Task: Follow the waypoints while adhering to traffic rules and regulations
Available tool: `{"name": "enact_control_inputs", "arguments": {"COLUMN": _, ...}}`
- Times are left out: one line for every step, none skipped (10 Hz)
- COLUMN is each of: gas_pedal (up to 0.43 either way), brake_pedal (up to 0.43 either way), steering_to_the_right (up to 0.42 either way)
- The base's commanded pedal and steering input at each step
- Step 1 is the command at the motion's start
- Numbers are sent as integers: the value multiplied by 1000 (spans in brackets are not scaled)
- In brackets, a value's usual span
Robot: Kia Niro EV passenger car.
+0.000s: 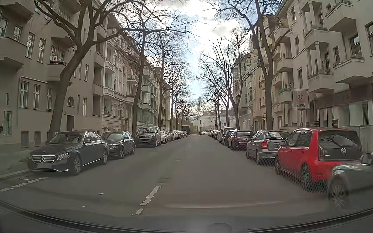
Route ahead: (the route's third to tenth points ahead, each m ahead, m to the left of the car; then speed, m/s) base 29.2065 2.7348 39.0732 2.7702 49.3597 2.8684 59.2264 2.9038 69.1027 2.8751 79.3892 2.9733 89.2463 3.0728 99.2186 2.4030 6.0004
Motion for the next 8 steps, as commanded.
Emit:
{"name": "enact_control_inputs", "arguments": {"gas_pedal": 20, "brake_pedal": 24, "steering_to_the_right": 11}}
{"name": "enact_control_inputs", "arguments": {"gas_pedal": 0, "brake_pedal": 24, "steering_to_the_right": 11}}
{"name": "enact_control_inputs", "arguments": {"gas_pedal": 0, "brake_pedal": 24, "steering_to_the_right": 11}}
{"name": "enact_control_inputs", "arguments": {"gas_pedal": 0, "brake_pedal": 24, "steering_to_the_right": 11}}
{"name": "enact_control_inputs", "arguments": {"gas_pedal": 0, "brake_pedal": 24, "steering_to_the_right": 11}}
{"name": "enact_control_inputs", "arguments": {"gas_pedal": 0, "brake_pedal": 24, "steering_to_the_right": 10}}
{"name": "enact_control_inputs", "arguments": {"gas_pedal": 0, "brake_pedal": 24, "steering_to_the_right": 8}}
{"name": "enact_control_inputs", "arguments": {"gas_pedal": 0, "brake_pedal": 24, "steering_to_the_right": 7}}
